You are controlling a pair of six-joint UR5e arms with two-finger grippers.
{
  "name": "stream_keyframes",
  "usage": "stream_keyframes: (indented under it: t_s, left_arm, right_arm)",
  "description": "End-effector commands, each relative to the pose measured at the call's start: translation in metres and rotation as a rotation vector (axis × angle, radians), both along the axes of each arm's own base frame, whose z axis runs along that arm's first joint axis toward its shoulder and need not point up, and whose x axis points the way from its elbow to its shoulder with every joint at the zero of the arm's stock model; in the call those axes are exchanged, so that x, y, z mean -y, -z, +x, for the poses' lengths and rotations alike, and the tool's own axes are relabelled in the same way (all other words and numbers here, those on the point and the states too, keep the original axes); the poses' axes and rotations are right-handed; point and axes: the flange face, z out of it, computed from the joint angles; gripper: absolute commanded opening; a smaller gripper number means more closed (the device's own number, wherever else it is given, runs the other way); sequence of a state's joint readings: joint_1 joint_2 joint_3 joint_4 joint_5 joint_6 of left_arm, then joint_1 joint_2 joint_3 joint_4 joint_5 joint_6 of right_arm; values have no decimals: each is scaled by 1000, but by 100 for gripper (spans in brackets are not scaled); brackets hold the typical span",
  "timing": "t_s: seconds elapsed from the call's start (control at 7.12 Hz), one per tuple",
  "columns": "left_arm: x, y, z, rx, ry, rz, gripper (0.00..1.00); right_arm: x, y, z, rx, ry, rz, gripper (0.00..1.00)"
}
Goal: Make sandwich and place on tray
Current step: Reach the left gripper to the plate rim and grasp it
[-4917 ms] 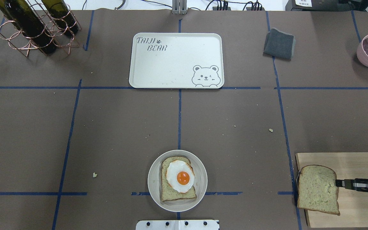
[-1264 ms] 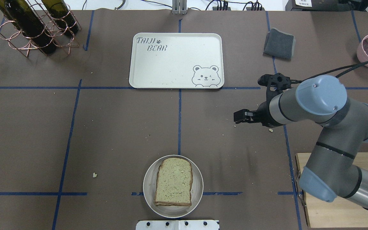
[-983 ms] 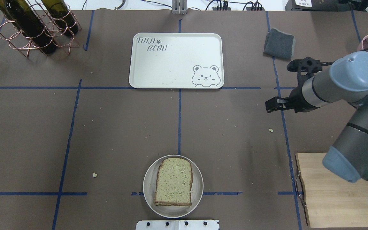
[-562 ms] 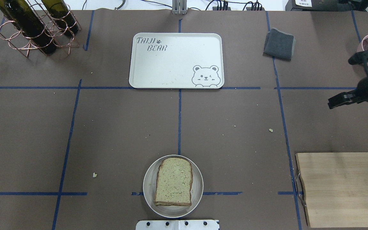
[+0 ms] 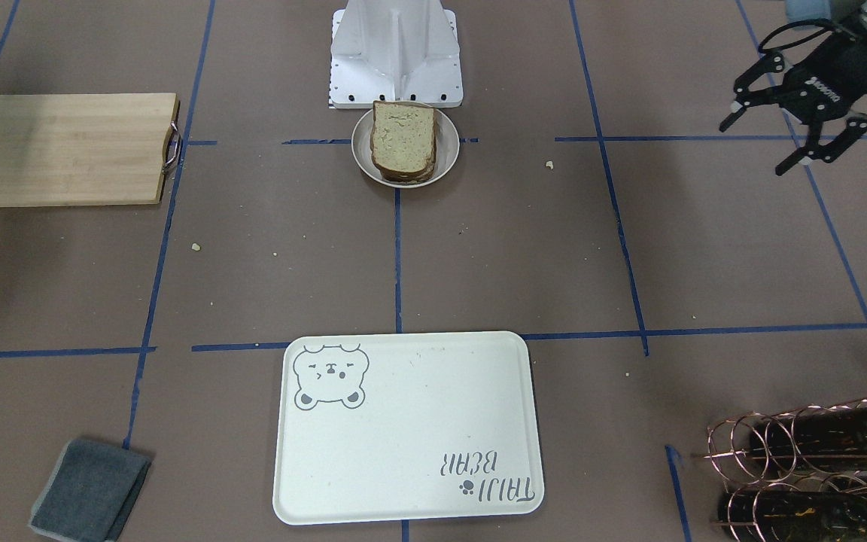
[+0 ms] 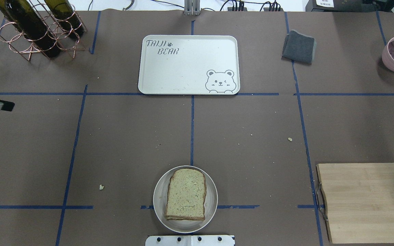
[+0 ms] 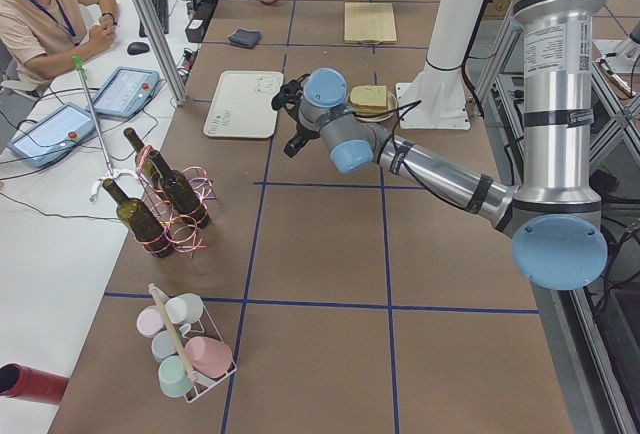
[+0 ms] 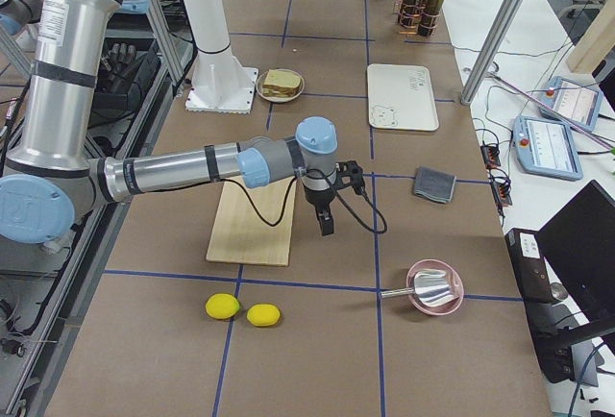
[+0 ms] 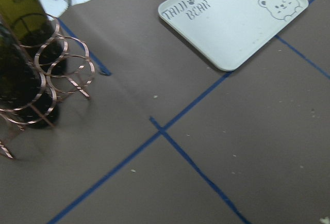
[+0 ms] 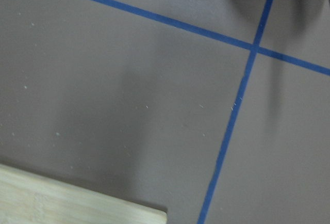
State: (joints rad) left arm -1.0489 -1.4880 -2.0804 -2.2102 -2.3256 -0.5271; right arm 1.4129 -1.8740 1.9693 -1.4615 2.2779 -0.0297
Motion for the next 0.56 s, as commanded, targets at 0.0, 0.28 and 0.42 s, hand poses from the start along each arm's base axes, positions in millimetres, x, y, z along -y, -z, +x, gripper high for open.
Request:
stream_keyframes:
  t_s: [0.0,0.28,0.42]
  left_arm:
    - [-45,38,108,-60,47,-248,100]
    - [-106,53,202,-92,101,-466,87]
    - [-140,55,239,-91,124,-542,76]
  right_arm:
    - [-51,-45,35,-5,-11,-73,100]
    - [-73,-91,53,-39,-61,-163,100]
    - [-75,-94,58,-39,-75,-170,100]
